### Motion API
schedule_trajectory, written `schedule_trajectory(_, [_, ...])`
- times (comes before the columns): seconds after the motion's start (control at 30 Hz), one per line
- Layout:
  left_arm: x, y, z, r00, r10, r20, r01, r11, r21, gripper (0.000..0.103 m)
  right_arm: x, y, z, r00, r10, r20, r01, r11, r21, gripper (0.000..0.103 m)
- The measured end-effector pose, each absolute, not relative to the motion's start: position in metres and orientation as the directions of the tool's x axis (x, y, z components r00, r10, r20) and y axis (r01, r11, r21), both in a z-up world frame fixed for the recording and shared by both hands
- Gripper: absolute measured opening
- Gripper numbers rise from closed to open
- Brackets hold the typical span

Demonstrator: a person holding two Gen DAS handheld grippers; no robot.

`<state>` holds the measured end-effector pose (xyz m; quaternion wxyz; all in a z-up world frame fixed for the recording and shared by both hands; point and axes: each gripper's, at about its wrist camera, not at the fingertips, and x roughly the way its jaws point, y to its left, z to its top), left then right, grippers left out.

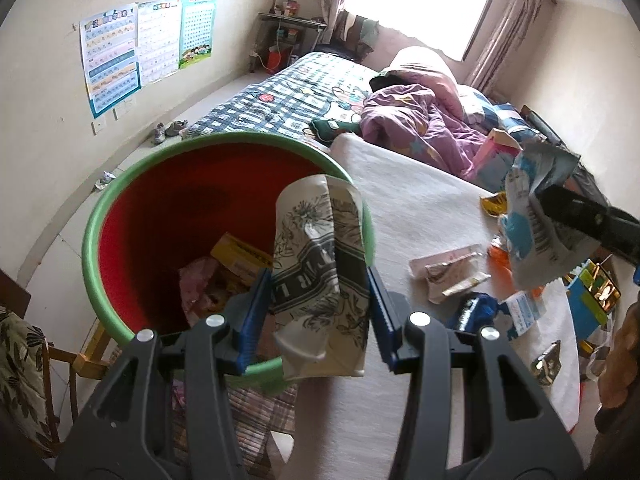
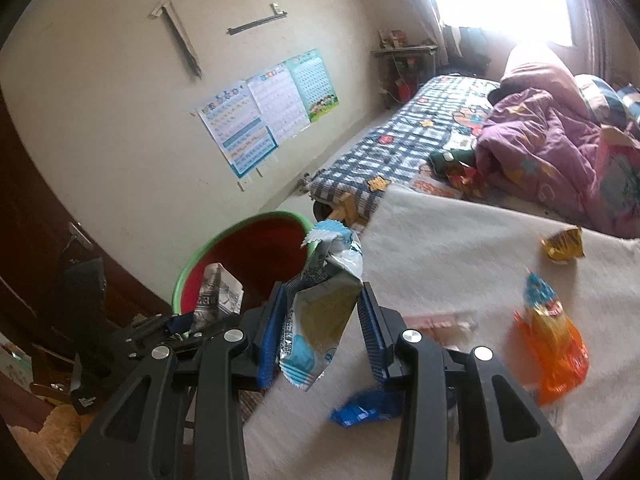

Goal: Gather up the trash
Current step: 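Carry both held wrappers from the table over the red bucket, then open both tools over the bucket to drop the wrappers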

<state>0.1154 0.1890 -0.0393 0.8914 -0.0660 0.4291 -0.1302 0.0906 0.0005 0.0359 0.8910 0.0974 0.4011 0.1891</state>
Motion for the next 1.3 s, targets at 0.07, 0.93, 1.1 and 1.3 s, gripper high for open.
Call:
schedule_trajectory(0.07, [0.120, 0.196, -0.039, 0.604, -0.283, -0.746, 0.169, 0.959, -0.227, 0.045, 0.096, 0.007, 0.036, 0.601, 0.425, -0.677, -0.266, 0.905, 0.332, 0.036])
schedule_trajectory(0.93, [0.151, 0.251, -0.055, 0.609, -0.182, -0.772, 0.037, 0.979, -0.202, 0.045, 0.151, 0.079, -0.007, 0.465, 0.524, -0.714, -0.307, 0.851, 0.426, 0.037])
schedule_trajectory(1.1, [0.151, 0.251, -0.056, 0.607, -0.179, -0.774, 0.033, 0.979, -0.201, 0.045, 0.153, 0.087, -0.011, 0.453, 0.514, -0.729, -0.320, 0.856, 0.406, 0.037])
schedule_trajectory(1.3, [0.153, 0.249, -0.061, 0.597, -0.165, -0.785, 0.019, 0.981, -0.192, 0.045, 0.154, 0.097, -0.012, 0.443, 0.515, -0.734, -0.330, 0.855, 0.401, 0.037])
